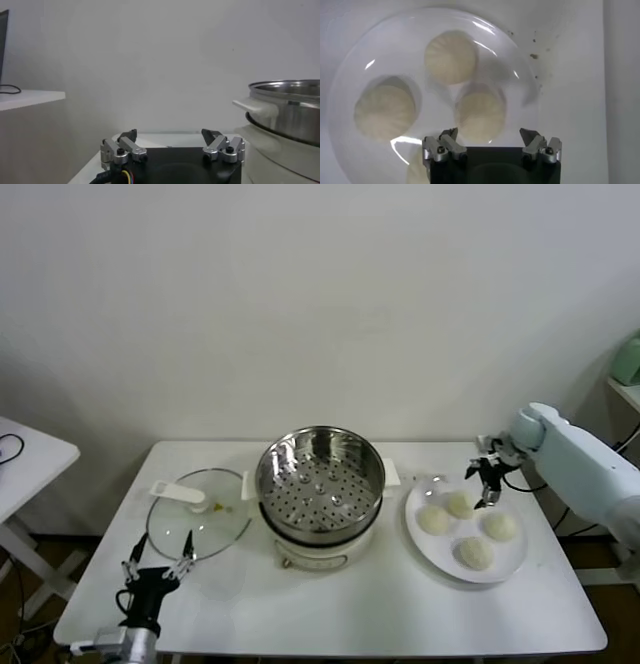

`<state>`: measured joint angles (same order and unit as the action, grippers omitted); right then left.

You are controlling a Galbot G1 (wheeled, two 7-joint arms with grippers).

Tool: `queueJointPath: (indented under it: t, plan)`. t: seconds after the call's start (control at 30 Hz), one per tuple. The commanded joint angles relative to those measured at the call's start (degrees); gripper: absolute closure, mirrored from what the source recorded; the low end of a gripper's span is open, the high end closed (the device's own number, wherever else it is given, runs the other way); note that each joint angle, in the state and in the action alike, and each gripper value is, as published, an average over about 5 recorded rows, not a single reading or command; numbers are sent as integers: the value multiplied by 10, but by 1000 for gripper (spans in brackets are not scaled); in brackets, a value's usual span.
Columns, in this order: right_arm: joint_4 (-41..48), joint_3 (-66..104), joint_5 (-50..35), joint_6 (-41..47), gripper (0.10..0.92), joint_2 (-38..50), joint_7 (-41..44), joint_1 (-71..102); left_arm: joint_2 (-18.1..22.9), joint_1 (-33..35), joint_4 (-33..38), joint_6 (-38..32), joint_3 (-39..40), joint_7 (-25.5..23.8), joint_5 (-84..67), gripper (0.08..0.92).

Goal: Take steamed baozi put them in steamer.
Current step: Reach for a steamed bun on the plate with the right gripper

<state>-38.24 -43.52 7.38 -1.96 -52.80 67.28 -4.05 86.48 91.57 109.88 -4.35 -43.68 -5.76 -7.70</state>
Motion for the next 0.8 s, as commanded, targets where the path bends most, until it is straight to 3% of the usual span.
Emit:
queueJointPath:
  t: [0.03, 0.8]
  plan:
    - [31, -19, 12, -5, 203, -34, 8, -7, 0, 0, 0, 6, 0, 3, -1, 177]
    - [61, 43, 65, -14, 207, -54, -3, 29, 2, 3, -1, 7, 0, 6, 0, 177]
